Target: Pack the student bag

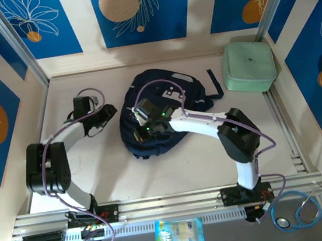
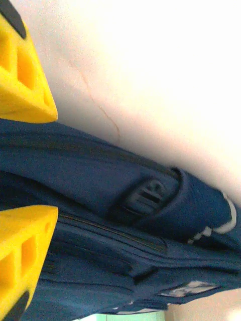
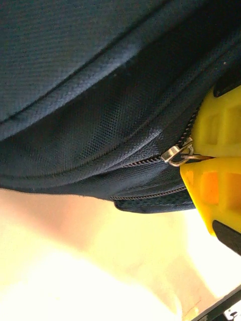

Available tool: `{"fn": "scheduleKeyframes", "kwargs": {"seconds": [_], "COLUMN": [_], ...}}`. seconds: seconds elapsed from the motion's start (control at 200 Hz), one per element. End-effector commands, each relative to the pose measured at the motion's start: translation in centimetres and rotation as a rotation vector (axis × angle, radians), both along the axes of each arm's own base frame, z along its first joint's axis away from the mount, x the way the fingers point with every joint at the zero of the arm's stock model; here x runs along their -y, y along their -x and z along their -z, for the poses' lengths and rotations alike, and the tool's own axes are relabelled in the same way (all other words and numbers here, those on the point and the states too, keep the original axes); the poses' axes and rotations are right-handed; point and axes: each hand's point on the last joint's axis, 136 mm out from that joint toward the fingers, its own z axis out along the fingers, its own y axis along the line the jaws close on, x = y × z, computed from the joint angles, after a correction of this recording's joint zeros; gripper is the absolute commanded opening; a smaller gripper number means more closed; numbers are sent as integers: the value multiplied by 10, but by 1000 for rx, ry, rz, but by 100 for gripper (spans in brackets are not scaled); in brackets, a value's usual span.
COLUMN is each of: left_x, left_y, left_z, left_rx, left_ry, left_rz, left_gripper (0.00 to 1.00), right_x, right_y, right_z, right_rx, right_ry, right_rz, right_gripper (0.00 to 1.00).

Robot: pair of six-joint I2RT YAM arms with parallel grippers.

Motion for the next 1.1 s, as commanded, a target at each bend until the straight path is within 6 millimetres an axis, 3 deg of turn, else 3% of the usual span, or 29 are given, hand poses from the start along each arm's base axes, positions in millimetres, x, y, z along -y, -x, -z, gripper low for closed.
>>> {"fn": "scheduleKeyframes", "kwargs": {"seconds": [0.0, 0.23, 0.385, 0.525, 0.88, 1.09], "left_x": [6, 25, 37, 42, 22, 53], "left_y": [19, 39, 38, 34, 42, 28], "left_z": [-26, -37, -29, -18, -1, -4], "left_rx": [27, 3, -37, -63, -97, -92], "left_ry": [83, 232, 244, 260, 147, 271], "left_rz": [18, -1, 0, -14, -104, -12], "left_gripper": [51, 53, 37, 31, 34, 25], "right_x": [-35, -49, -48, -47, -42, -44], "right_y": [-5, -10, -10, -8, -8, -6], "right_z": [-20, -26, -26, -25, -24, -24], "right_rx": [7, -2, -8, -12, -6, -12], "right_ry": [-112, -155, -158, -159, -150, -157], "right_rz": [-82, -118, -116, -114, -101, -108], "right_gripper": [0, 0, 0, 0, 0, 0]}}
